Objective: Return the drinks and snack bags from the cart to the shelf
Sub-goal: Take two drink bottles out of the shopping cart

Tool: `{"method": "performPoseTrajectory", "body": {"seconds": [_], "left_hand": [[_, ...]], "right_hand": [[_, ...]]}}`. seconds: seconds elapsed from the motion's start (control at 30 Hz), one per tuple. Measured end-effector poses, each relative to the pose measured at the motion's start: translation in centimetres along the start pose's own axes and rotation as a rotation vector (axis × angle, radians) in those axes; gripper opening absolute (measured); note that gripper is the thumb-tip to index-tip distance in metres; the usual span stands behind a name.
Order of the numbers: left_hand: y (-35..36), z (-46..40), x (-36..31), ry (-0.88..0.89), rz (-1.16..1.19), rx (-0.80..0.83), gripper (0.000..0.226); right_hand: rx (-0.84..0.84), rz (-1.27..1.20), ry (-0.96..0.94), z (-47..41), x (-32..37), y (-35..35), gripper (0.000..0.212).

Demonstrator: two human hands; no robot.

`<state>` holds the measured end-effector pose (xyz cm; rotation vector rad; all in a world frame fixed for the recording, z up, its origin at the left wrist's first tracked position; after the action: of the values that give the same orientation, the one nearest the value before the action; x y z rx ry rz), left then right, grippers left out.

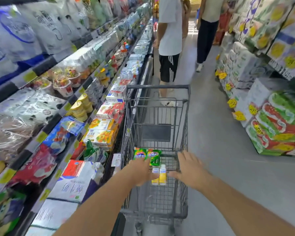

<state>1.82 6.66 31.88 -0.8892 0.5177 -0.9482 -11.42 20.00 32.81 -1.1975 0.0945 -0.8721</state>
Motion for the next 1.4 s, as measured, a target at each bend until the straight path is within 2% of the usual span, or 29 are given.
{"method": "performPoseTrajectory", "body": {"seconds": [0.33,0.43,0.63,0.8,0.9,1.03,1.23,1.4], "left_hand": [[5.9,-19.1,3.0,-0.057,-0.043,0.165,0.087],[9.0,-24.2,4.4,-0.043,-0.012,0.194,0.082],[17.1,-31.8,5.2,-0.039,0.116,0.254,0.071],[24.6,-36.0,4.2,-0.064,0.223,0.345,0.081],[26.5,-38.1,3.6,-0.161,0.343,0.37,0.08],[28.6,-40.9,3.5,-0.266,0.584,0.34,0.065],[29.7,-41.7,3.6,-0.341,0.78,0.272,0.061],[29.9,-40.3,3.8,-0.379,0.853,0.358,0.045]], "right_hand": [[0.105,-0.077,0.046,-17.1,-4.8,6.3,0.094],[0.102,-0.13,0.121,-21.7,-6.4,9.9,0.094],[0.119,-0.303,0.286,-29.2,-8.0,18.4,0.069],[0.13,-0.371,0.435,-32.3,-10.5,24.2,0.066],[0.125,-0.394,0.506,-33.2,-12.1,26.1,0.051],[0.125,-0.482,0.552,-34.4,-13.8,29.1,0.021],[0.118,-0.663,0.634,-35.4,-14.1,33.1,0.052],[0.168,-0.589,0.624,-35.0,-14.5,33.0,0.062]]}}
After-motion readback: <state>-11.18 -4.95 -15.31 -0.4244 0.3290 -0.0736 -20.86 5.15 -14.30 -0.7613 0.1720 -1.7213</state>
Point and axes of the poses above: each hand's wrist, its own z-axis away from the middle knuckle, its own y-axis out of the palm, x = y × z, the point moved 4 cm from there along -z, towards the middle knuckle, and after that the axes turned 10 degrees about -z, right-handed, at the moved point
